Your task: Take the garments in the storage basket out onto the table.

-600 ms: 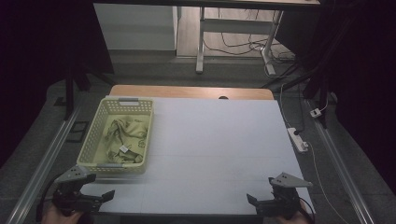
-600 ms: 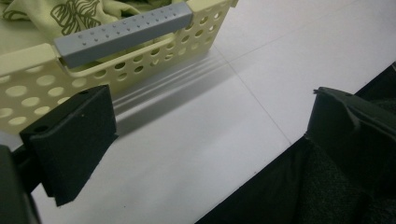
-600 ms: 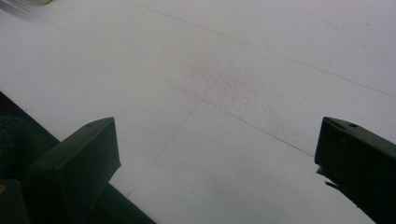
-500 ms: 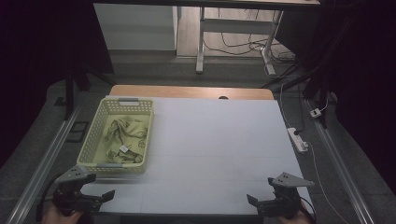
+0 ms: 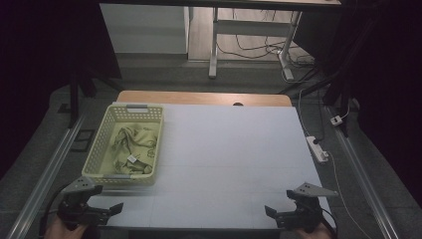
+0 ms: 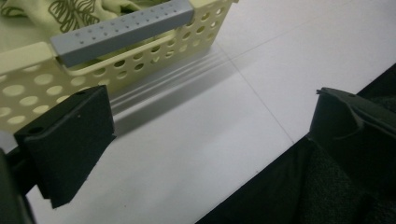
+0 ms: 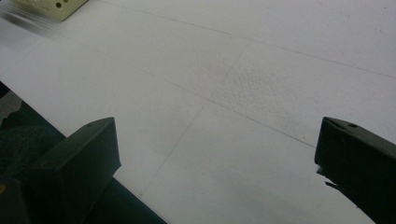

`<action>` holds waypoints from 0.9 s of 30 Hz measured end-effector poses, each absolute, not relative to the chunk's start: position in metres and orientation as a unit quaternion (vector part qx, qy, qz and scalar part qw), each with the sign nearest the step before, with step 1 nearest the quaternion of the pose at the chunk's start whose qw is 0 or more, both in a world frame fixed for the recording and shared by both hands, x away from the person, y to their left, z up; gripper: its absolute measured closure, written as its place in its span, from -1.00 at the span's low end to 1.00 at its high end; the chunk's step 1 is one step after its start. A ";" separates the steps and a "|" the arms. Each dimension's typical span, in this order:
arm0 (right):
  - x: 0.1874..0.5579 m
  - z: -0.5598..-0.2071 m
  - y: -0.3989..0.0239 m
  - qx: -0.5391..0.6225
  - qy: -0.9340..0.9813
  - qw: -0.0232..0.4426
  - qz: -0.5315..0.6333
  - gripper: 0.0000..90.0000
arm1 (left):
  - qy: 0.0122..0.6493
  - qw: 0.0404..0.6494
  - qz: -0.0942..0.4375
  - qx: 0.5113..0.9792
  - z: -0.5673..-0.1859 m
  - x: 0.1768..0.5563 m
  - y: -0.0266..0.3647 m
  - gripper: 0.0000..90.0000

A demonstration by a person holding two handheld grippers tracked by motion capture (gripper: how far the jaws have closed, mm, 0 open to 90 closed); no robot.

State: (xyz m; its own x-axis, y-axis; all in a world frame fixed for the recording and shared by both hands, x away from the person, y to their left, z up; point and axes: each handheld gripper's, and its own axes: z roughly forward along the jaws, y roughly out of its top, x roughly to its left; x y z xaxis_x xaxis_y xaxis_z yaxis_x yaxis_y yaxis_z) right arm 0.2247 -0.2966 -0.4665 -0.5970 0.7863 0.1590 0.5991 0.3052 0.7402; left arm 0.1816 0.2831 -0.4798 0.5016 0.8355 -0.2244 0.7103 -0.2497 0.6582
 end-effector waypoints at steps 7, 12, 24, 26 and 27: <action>0.224 -0.466 -0.292 0.424 0.809 0.123 0.387 -1.00 | 0.492 0.375 0.079 0.782 -0.480 0.181 0.287 -1.00; 0.223 -0.466 -0.291 0.422 0.812 0.123 0.384 -1.00 | 0.485 0.379 0.091 0.783 -0.476 0.182 0.284 -1.00; 0.224 -0.467 -0.288 0.417 0.820 0.122 0.373 -1.00 | 0.463 0.385 0.118 0.790 -0.469 0.191 0.285 -1.00; 0.224 -0.467 -0.288 0.417 0.820 0.122 0.372 -1.00 | 0.459 0.391 0.118 0.789 -0.468 0.193 0.286 -1.00; 0.224 -0.468 -0.287 0.417 0.821 0.122 0.371 -1.00 | 0.458 0.394 0.117 0.788 -0.468 0.195 0.286 -1.00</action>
